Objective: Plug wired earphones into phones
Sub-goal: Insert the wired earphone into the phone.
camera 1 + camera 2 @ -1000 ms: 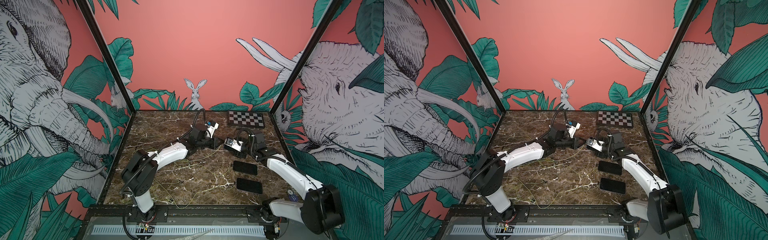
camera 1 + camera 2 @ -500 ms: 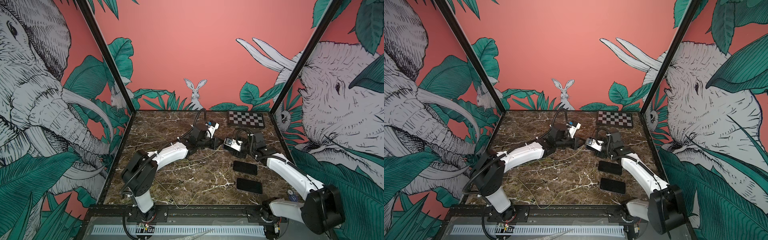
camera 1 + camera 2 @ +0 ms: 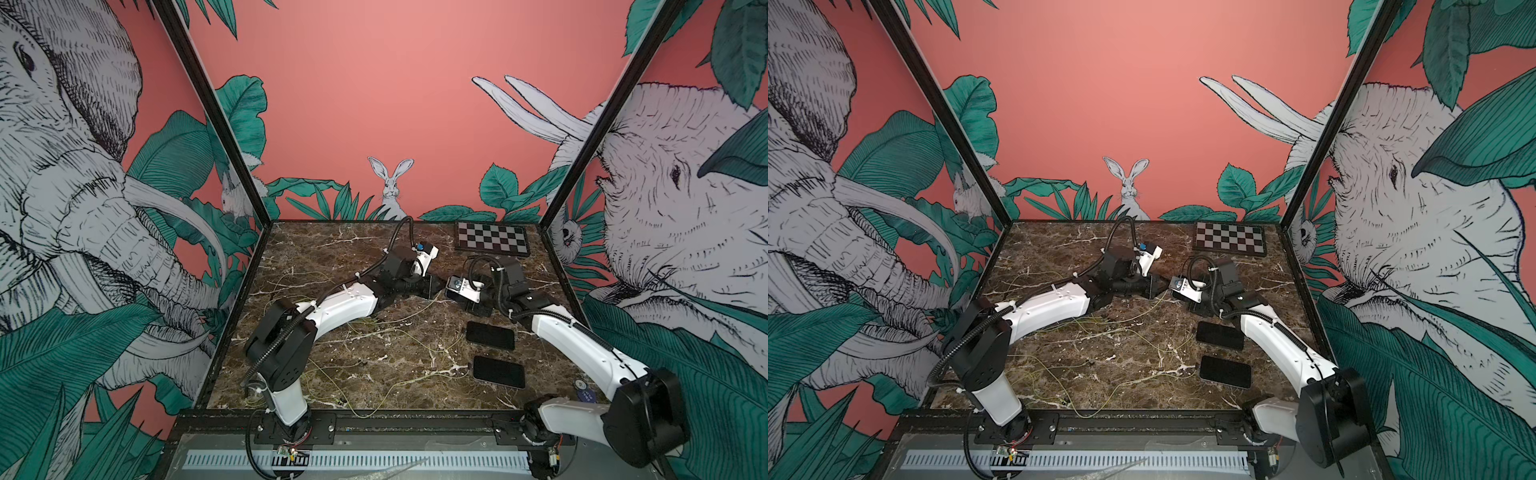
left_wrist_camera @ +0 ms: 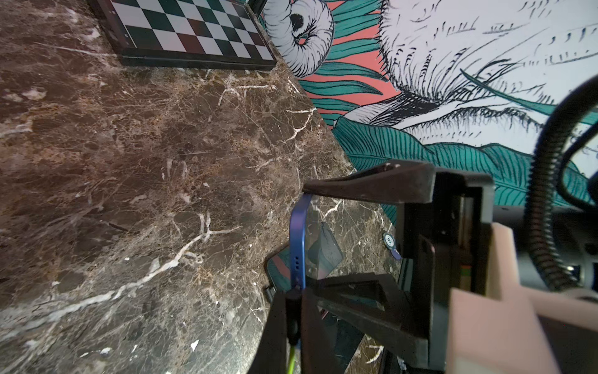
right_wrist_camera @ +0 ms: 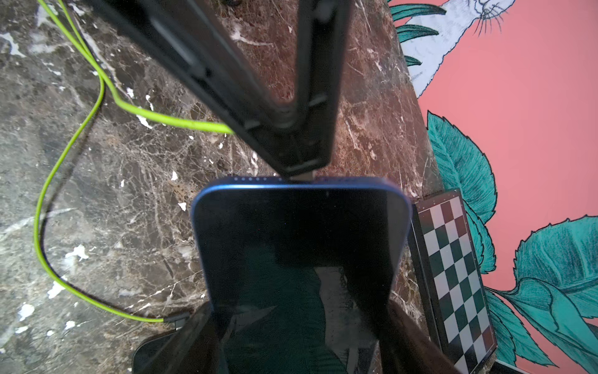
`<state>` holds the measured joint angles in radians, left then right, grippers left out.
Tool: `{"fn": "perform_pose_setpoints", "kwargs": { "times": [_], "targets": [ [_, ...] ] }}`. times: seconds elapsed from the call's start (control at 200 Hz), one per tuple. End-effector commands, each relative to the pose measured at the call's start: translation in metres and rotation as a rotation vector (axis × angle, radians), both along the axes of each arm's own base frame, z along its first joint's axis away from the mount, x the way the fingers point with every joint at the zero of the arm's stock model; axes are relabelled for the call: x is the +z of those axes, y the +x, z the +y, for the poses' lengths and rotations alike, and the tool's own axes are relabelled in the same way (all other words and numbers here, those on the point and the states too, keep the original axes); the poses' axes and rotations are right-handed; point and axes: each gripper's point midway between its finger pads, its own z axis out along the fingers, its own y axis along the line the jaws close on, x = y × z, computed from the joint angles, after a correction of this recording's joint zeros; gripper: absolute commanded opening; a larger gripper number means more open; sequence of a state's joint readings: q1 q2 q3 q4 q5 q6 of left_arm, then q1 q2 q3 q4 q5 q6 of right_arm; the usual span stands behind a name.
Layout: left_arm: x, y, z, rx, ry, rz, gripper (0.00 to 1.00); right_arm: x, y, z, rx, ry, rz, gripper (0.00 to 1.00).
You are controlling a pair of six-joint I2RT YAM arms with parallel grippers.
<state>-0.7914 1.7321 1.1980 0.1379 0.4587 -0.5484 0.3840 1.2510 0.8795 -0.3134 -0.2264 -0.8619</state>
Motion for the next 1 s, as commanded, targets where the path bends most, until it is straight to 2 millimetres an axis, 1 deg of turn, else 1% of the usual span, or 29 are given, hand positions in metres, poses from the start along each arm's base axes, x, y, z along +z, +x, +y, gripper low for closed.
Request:
{"fn": "perform_pose_setpoints", "kwargs": {
  "times": [0.0, 0.13, 0.39, 0.545, 0.555, 0.655, 0.785, 0.995],
  "targets": [
    [-0.020, -0.010, -0.006, -0.029, 0.057, 0.033, 0.00, 0.065, 0.011, 0.040, 0.117, 0.157, -0.172, 0.64],
    [-0.023, -0.010, -0.008, -0.034, 0.054, 0.044, 0.00, 0.063, 0.009, 0.044, 0.126, 0.152, -0.163, 0.64],
    [-0.026, -0.018, -0.020, -0.093, 0.000, 0.096, 0.00, 0.066, 0.009, 0.051, 0.132, 0.180, -0.172, 0.64],
    [-0.024, -0.023, -0.023, -0.135, -0.023, 0.089, 0.00, 0.066, 0.008, 0.050, 0.135, 0.182, -0.181, 0.64],
    [-0.022, -0.027, -0.024, -0.157, -0.030, 0.096, 0.00, 0.066, 0.008, 0.050, 0.134, 0.182, -0.181, 0.64],
    [-0.024, -0.035, -0.024, -0.209, -0.017, 0.090, 0.00, 0.066, 0.005, 0.049, 0.137, 0.183, -0.181, 0.64],
    [-0.026, -0.044, -0.026, -0.274, -0.031, 0.106, 0.00, 0.070, 0.001, 0.050, 0.143, 0.204, -0.193, 0.64],
    [-0.032, -0.048, -0.023, -0.297, -0.005, 0.081, 0.00, 0.077, -0.007, 0.048, 0.143, 0.233, -0.208, 0.63]
  ]
}}
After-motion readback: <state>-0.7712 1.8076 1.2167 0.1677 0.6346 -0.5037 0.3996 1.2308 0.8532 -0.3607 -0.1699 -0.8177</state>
